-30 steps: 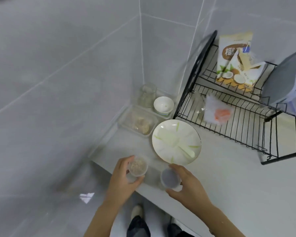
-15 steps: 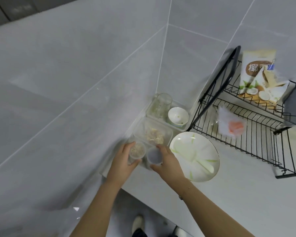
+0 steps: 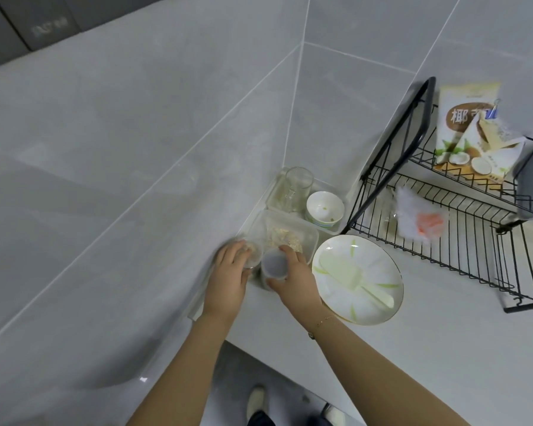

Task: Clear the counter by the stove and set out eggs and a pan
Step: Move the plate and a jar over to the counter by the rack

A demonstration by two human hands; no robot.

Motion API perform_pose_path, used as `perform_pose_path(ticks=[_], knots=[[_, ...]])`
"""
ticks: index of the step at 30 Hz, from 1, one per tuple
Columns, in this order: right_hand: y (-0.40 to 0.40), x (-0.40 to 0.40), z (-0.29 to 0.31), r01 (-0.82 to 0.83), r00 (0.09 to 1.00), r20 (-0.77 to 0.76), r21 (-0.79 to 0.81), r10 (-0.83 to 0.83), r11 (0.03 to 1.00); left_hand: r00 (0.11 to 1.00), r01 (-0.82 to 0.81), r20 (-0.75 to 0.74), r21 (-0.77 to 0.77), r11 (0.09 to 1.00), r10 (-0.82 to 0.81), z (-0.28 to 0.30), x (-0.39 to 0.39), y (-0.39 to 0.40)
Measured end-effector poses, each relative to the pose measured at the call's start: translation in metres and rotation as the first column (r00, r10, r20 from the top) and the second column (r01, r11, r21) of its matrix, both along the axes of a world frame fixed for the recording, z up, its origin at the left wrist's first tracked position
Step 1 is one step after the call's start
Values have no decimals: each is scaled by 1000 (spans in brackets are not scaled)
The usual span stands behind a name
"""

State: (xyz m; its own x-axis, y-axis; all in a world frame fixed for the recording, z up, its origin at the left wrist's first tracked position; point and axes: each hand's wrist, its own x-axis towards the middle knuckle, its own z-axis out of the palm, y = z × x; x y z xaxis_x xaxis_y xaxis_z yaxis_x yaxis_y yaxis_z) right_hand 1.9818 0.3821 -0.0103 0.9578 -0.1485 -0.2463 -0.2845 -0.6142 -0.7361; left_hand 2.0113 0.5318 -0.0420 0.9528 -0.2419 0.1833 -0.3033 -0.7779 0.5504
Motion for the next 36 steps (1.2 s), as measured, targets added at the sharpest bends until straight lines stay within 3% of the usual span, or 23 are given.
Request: perform_pose_path(ticks=[4,8,10,12,14,20,30,36], knots=[[0,-14,1,2,1000,18,52,-3,999,999,-25,-40,-59,998,23,10,-8,-3],[-8,-47,-1,44,998,35,77,-47,996,990,-128,-87,-229,965,111,22,-42,-3],[-14,-65,-3,113,994,-6,122,-113,986,944,-263,-295,-400,878,149,21,-56,-5],[-18,-77,-4,184,983,-51,193,-178,964,846,-398,-528,-533,746,74,21,-59,-12],[-17,-79,-2,252,967,-107,287,-230,924,788,-441,-615,-602,665,-34,25,-56,-19],[3,-54,10,344,934,-292,574,-207,743,769,-432,-629,-645,631,-117,27,-43,-23],[-11,-84,21,394,919,-267,598,-290,698,787,-435,-611,-647,626,-85,48,-68,-15],[-56,-148,52,460,875,-219,656,-432,599,788,-303,-555,-728,615,-268,84,-122,-32]])
